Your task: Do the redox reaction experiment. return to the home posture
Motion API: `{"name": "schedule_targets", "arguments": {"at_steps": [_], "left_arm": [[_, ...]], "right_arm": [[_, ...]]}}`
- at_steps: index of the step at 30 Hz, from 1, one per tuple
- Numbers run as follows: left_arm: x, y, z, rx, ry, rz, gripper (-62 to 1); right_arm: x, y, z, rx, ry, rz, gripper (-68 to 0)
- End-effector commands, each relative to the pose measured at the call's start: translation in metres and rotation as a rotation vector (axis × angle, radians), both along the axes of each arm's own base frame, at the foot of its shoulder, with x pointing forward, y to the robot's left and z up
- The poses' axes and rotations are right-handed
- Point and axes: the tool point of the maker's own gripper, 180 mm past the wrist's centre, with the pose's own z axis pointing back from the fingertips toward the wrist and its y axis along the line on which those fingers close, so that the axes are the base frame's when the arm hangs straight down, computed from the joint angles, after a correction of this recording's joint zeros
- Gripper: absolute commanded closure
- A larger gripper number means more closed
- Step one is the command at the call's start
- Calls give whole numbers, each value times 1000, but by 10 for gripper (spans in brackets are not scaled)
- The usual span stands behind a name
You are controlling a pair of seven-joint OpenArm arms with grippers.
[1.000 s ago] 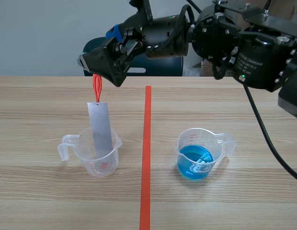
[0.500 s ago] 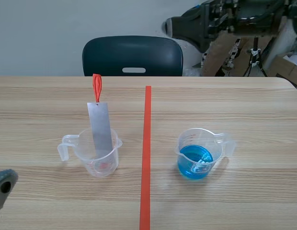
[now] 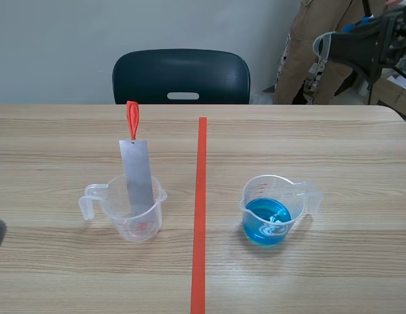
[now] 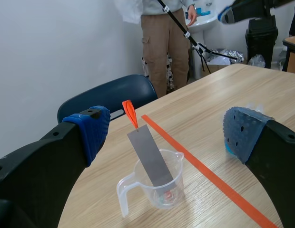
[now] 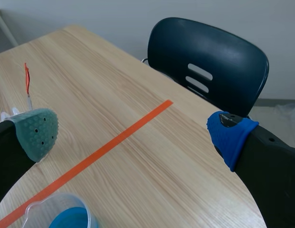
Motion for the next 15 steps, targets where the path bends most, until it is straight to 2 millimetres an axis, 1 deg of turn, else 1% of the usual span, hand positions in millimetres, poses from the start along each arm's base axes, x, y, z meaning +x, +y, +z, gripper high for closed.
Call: {"name": "schedule_targets", "arguments": {"at_steps": [1,5,8,12,15], "left_arm": [[1,-1,10,-17,-29,6,-508],[1,-1,10,-16,-29,7,-508],[1,-1,9,-16,-27,8,-508],[1,-1,9,-15,-26,8,-508],[1,-1,9,-16,-27,8,-508]], "right_arm": [[0,-1,15,28,-34,5,-679],[-6,-7,5,34,-14,-7,-672],[-11,-11,-2,38,3,-16,-620],[-17,-16,-14,24,34,-22,-619],[-21,-22,-19,40,43,-44,-619]]}}
